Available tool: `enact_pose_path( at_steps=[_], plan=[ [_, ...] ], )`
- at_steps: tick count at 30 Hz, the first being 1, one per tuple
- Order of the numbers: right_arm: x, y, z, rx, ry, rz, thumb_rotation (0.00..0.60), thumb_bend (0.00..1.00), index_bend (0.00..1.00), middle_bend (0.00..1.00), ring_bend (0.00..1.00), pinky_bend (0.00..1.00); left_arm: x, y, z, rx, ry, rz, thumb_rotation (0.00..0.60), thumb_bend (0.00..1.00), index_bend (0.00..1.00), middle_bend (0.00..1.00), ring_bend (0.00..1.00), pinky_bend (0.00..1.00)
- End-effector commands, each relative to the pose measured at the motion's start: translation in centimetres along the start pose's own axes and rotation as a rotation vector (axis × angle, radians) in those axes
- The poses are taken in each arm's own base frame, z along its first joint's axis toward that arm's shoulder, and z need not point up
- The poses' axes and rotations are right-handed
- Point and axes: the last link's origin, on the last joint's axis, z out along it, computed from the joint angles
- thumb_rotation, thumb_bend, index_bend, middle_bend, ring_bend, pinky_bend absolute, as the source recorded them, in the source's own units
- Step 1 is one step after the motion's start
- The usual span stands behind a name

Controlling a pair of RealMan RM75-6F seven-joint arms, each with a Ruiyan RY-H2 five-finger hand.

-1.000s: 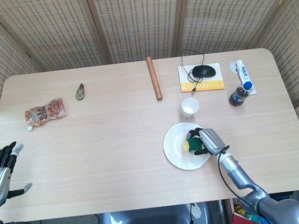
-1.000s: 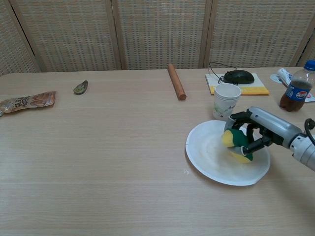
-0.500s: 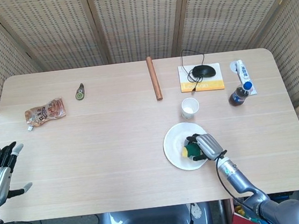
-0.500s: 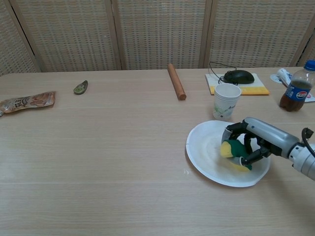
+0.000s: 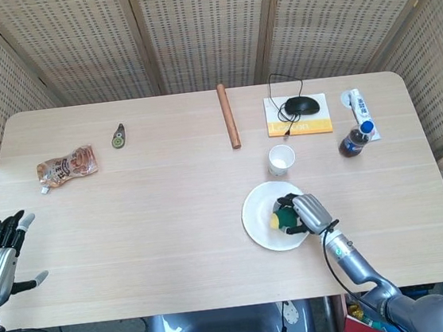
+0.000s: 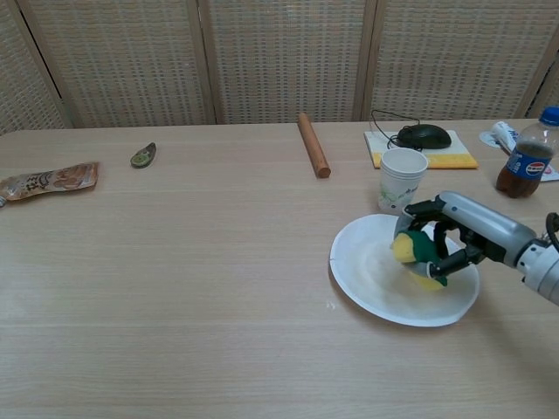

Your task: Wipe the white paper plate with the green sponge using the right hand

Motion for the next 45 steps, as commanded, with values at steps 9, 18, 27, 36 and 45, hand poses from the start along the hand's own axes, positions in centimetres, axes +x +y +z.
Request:
enact_pose_path(
  at_steps=[9,18,27,36,45],
  plan=[
    [8.7,1.9,0.3,-0.043,0.02,-0.38,0.6,0.3,0.51,0.51,0.4,0.63,0.0,0.1,-0.1,-0.008,-0.003,-0.001,0.6,0.0,0.0,0.0,0.0,0.0],
    [8.4,5.8,-1.3,-0.209,-0.111,-0.617,0.6,0.3,0.49,0.45,0.4,0.6,0.0,0.1,-0.1,-0.008,-0.006,-0.003,0.6,0.0,0.0,0.0,0.0,0.0],
    [7.4,4.9,-1.2,-0.268,-0.15,-0.566,0.6,0.09,0.16,0.01,0.0,0.11,0.1,0.0,-0.1,-0.007,-0.006,-0.006,0.6,0.0,0.0,0.0,0.0,0.0],
    [8.3,1.5,-2.7,-0.206,-0.047,-0.509,0.6,0.05,0.09,0.0,0.0,0.0,0.1,-0.4,-0.3,0.012,0.009,-0.012,0.6,0.0,0.0,0.0,0.0,0.0],
    [11.4,-1.7,-9.0,-0.147,0.092,-0.493,0.6,0.0,0.0,0.0,0.0,0.0,-0.3,-0.8,-1.1,0.008,0.0,-0.015,0.6,0.0,0.0,0.0,0.0,0.0]
  ],
)
